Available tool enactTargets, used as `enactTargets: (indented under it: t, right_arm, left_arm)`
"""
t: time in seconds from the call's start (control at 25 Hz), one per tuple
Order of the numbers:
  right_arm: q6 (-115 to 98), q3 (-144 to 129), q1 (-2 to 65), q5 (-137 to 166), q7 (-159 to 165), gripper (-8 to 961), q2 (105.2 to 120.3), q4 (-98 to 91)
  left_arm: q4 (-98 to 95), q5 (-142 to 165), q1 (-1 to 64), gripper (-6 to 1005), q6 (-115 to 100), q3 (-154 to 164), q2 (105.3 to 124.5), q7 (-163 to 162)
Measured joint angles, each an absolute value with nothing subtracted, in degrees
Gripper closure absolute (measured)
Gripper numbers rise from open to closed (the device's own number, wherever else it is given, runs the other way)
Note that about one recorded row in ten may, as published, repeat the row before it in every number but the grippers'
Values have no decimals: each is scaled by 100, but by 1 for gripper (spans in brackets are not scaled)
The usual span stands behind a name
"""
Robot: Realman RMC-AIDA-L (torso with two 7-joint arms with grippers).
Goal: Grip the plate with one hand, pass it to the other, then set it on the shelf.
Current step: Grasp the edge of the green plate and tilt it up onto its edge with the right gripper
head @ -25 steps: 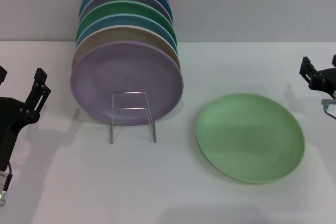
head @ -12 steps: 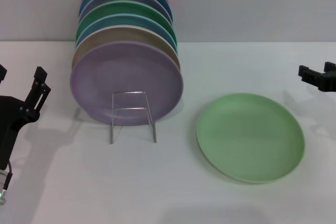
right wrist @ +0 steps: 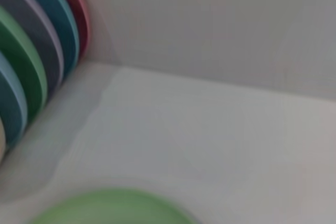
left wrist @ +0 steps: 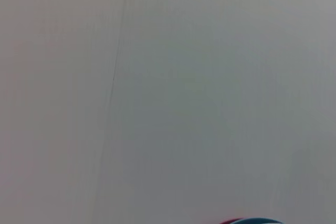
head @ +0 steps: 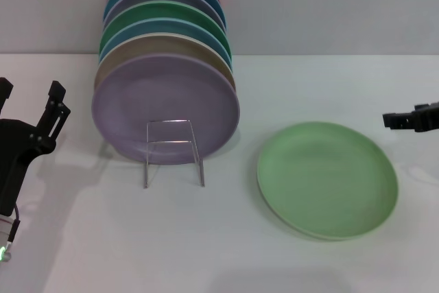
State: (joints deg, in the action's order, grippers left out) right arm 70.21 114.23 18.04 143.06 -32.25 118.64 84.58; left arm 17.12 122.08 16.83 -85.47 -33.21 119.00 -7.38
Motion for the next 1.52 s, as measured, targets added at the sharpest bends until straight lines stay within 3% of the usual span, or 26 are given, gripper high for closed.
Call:
enactTargets:
  t: [0.8,1.52]
  right_arm:
    - [8046,11817,2712,15195,-2399,275,11708,7392]
    - [7635,11762,3065,15249,-2450,284,11737,6571]
  left_arm:
    - [1703,12208,1723,201,-8614,-3322,11892,-747]
    - [1669,12207,1756,209,-8613,-3323,11882,-747]
